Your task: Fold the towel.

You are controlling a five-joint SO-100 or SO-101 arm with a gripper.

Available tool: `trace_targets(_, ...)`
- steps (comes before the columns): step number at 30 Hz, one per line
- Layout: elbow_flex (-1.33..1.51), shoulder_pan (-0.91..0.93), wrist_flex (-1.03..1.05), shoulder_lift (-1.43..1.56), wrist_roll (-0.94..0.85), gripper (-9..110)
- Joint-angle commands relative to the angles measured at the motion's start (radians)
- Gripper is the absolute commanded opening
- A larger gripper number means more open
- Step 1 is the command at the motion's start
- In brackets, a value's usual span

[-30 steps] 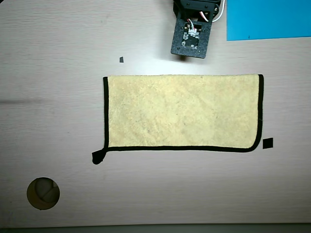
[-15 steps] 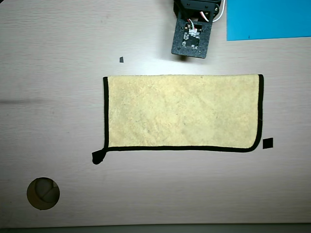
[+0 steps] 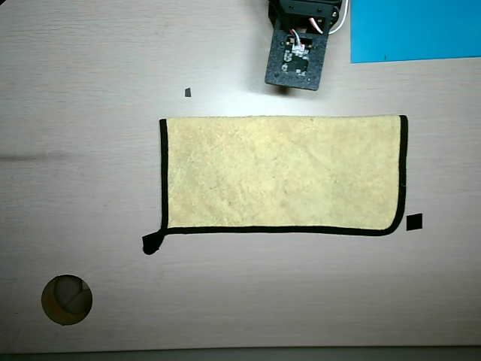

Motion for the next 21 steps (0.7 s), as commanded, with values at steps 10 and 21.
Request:
trace_targets(10,0.040,-0.017,0.005,0.003,0.017,2)
trace_targets(21,-0.006,0.104,-0.201,-0.086,0.261,1)
